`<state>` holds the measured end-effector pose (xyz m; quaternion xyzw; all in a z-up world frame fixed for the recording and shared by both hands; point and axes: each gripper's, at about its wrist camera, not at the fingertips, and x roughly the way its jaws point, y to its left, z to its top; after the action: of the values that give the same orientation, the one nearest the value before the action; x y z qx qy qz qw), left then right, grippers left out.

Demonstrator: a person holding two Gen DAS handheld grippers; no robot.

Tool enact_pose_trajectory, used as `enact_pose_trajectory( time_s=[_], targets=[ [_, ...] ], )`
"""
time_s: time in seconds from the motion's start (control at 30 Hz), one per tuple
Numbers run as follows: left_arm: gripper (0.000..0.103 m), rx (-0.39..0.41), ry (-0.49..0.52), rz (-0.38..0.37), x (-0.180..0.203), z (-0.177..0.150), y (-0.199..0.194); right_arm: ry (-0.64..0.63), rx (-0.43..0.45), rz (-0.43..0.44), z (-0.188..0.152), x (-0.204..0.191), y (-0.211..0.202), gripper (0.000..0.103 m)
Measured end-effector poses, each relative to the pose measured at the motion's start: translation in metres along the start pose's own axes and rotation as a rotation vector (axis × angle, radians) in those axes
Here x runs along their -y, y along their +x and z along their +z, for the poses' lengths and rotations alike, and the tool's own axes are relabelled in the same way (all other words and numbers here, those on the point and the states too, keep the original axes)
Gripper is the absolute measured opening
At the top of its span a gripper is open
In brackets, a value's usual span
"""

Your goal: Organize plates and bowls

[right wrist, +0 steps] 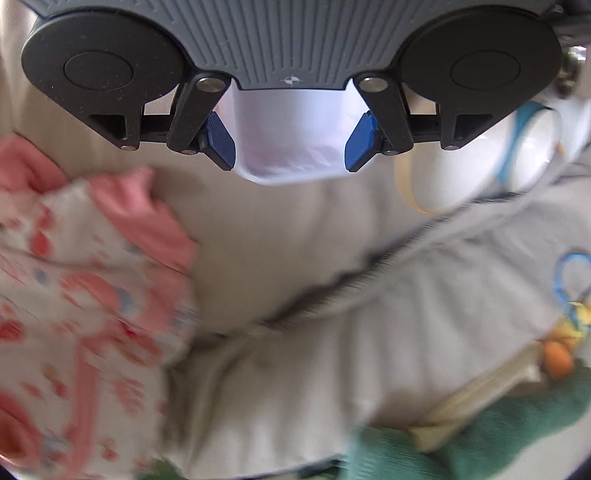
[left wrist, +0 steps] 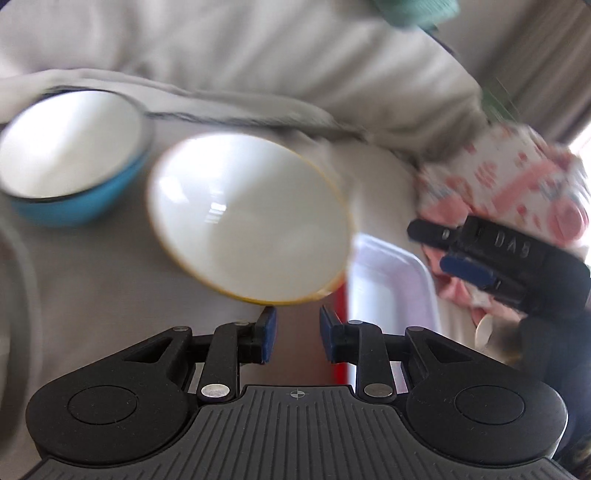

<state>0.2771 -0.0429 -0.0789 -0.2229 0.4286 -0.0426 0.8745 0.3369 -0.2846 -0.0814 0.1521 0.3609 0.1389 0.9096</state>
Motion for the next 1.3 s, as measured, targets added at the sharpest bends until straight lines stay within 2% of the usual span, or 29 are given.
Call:
enact_pose_trajectory(
  time_s=[0.07, 0.1, 0.2, 0.3, 0.37, 0.5, 0.6, 0.67, 0.73, 0.87, 0.97, 1.0, 1.07, 1.1, 1.13, 1.3],
  targets=[
    [0.037, 0.015, -0.044, -0.009, -0.014, 0.002, -0.005, -0.026, -0.026, -0.017, 0.012, -0.024, 0.012, 0.067],
    [0.037, 0.010, -0.067, -0.028, -0.020, 0.003, -0.006, -0.029, -0.045, -0.034, 0.018, -0.035, 0.020, 0.067],
    [0.038, -0.040, -0.133, -0.092, -0.034, 0.010, 0.001, 0.026, -0.082, -0.009, 0.031, -0.054, 0.047, 0.067],
    [0.035, -0.096, -0.116, -0.116, -0.043, 0.017, 0.006, 0.013, -0.052, -0.040, 0.020, -0.059, 0.065, 0.067],
    [0.035, -0.102, -0.088, -0.097, -0.051, 0.020, 0.004, -0.015, -0.084, -0.032, 0.011, -0.056, 0.075, 0.067],
    [0.034, -0.096, -0.204, -0.141, -0.080, 0.027, 0.004, 0.032, -0.093, 0.016, 0.012, -0.047, 0.085, 0.065],
    [0.031, -0.062, -0.250, -0.098, -0.094, 0.033, 0.010, 0.039, -0.095, 0.069, 0.012, -0.050, 0.089, 0.061],
    [0.021, -0.061, -0.278, -0.078, -0.100, 0.037, 0.013, 0.002, -0.096, 0.075, 0.009, -0.059, 0.089, 0.058],
    [0.021, -0.052, -0.295, -0.073, -0.104, 0.038, 0.008, -0.041, -0.084, 0.063, 0.006, -0.066, 0.088, 0.054],
    [0.022, -0.029, -0.348, -0.148, -0.120, 0.029, -0.013, -0.062, -0.086, 0.059, 0.004, -0.070, 0.089, 0.050],
    [0.023, 0.012, -0.391, -0.249, -0.133, 0.033, -0.023, -0.053, -0.109, 0.071, 0.003, -0.069, 0.092, 0.050],
    [0.023, 0.016, -0.396, -0.260, -0.135, 0.035, -0.022, -0.053, -0.109, 0.073, 0.003, -0.069, 0.092, 0.050],
    [0.023, 0.022, -0.388, -0.201, -0.129, 0.045, -0.015, -0.054, -0.107, 0.084, 0.002, -0.070, 0.091, 0.050],
    [0.026, 0.022, -0.381, -0.166, -0.127, 0.048, -0.011, -0.055, -0.106, 0.090, 0.002, -0.071, 0.090, 0.050],
    [0.030, 0.020, -0.372, -0.157, -0.122, 0.052, -0.005, -0.057, -0.106, 0.094, 0.001, -0.071, 0.090, 0.050],
    [0.028, -0.028, -0.284, -0.126, -0.105, 0.059, 0.019, -0.075, -0.117, 0.098, -0.001, -0.073, 0.092, 0.049]
  ],
)
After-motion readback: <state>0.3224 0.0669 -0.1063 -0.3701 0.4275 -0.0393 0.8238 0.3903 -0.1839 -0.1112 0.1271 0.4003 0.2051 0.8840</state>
